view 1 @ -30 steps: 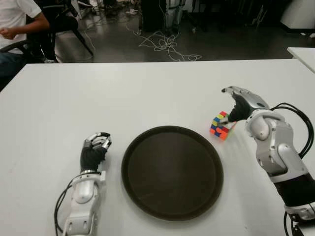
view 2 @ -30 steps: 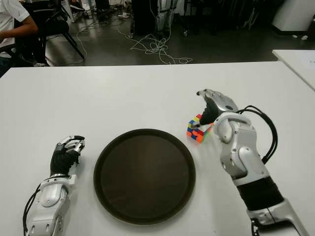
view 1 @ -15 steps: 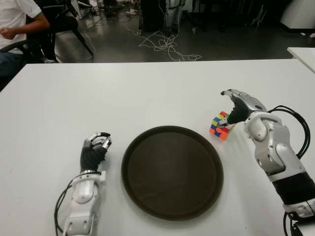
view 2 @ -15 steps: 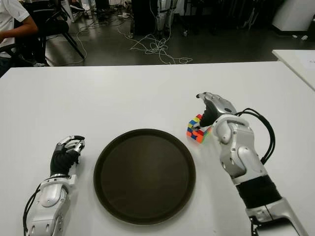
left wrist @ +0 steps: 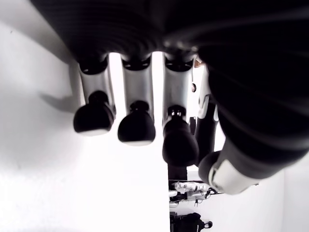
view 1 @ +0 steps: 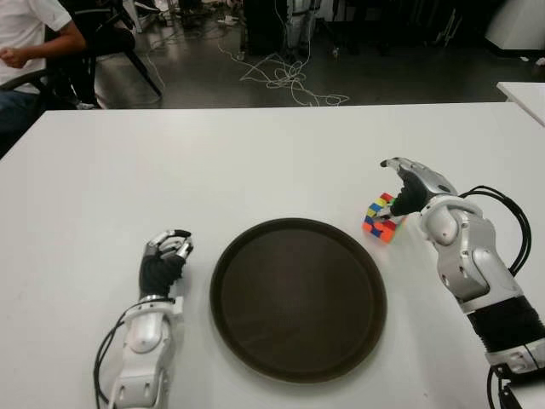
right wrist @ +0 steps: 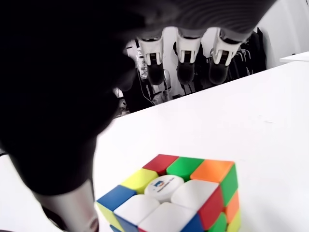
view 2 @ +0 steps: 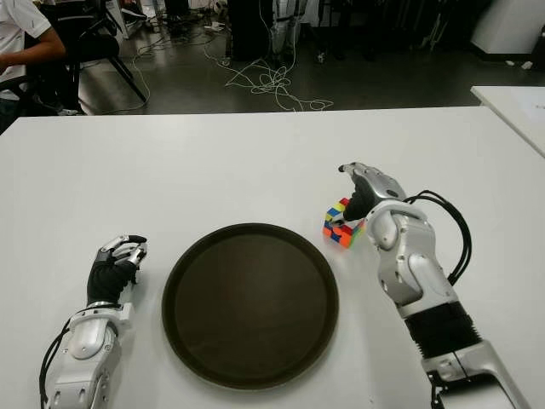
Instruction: Pick up the Rubik's Cube and put it in the plate
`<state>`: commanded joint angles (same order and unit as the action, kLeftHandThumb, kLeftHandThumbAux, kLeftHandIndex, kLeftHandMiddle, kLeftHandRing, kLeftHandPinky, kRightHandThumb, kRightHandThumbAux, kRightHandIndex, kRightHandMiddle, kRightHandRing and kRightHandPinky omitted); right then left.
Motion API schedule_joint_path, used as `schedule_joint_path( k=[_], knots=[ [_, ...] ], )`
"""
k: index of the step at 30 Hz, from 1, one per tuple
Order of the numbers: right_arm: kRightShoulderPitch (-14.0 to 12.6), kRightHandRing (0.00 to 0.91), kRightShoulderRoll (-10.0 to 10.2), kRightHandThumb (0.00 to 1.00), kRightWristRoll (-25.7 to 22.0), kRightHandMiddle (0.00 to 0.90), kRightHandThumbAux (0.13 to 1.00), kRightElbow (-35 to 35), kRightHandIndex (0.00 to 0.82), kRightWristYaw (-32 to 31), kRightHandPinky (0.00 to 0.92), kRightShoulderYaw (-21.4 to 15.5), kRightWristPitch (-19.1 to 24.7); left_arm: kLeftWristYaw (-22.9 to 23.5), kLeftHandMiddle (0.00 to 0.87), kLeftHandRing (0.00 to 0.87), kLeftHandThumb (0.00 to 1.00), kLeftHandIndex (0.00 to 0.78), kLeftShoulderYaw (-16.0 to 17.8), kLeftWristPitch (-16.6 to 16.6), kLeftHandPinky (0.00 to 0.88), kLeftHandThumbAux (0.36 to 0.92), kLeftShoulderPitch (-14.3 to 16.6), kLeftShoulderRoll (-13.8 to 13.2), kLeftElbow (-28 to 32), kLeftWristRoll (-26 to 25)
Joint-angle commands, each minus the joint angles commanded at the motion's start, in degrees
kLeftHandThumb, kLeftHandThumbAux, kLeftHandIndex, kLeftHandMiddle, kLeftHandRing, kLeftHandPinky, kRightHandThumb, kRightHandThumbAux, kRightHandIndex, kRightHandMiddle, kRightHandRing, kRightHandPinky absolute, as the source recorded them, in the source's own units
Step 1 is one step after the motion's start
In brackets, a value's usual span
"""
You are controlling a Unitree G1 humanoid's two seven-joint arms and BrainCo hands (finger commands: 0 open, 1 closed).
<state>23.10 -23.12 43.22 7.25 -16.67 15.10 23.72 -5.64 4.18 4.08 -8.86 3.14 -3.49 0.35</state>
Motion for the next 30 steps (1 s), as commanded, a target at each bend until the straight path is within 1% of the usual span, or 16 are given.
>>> schedule_joint_path(
  k=[9,15,18,20,25,30],
  knots=[
    [0.74,0.038,-0.01,0.000,0.12,0.034,0.818,0.45,0.039,-1.09,0.033,0.95,1.62,-0.36,0.808,0.818,0.710,0.444,-0.08,-0.26,0.810,0.704,0.00,-0.14,-0.13,0.09],
    [0.68,0.032,-0.23,0.000,-0.17,0.031,0.825,0.13,0.033,-1.63,0.028,1.28,1.81,-0.47,0.807,0.816,0.711,0.444,0.14,-0.17,0.806,0.704,-0.01,0.12,-0.13,-0.30],
    [0.41,0.021,-0.14,0.000,-0.43,0.024,0.827,0.27,0.029,-1.20,0.016,1.28,1.31,-0.51,0.808,0.817,0.711,0.444,0.19,0.05,0.809,0.704,-0.01,0.21,-0.03,-0.38],
    [0.38,0.014,0.01,0.000,-0.84,0.018,0.829,1.59,0.022,-0.31,0.009,1.38,0.26,-0.52,0.810,0.819,0.711,0.444,0.22,0.15,0.815,0.704,-0.06,0.30,0.13,-0.47],
    [0.53,0.014,0.26,0.000,-1.66,0.015,0.845,4.00,0.024,1.22,0.016,1.48,-1.84,0.00,0.812,0.821,0.710,0.444,0.16,-0.23,0.813,0.704,-0.09,0.10,-0.03,-0.55],
    [0.59,0.018,0.37,0.000,-2.17,0.017,0.856,4.90,0.025,2.00,0.029,1.51,-2.64,0.60,0.810,0.817,0.710,0.444,0.03,-0.51,0.803,0.704,-0.16,-0.21,-0.13,-0.61]
  ],
)
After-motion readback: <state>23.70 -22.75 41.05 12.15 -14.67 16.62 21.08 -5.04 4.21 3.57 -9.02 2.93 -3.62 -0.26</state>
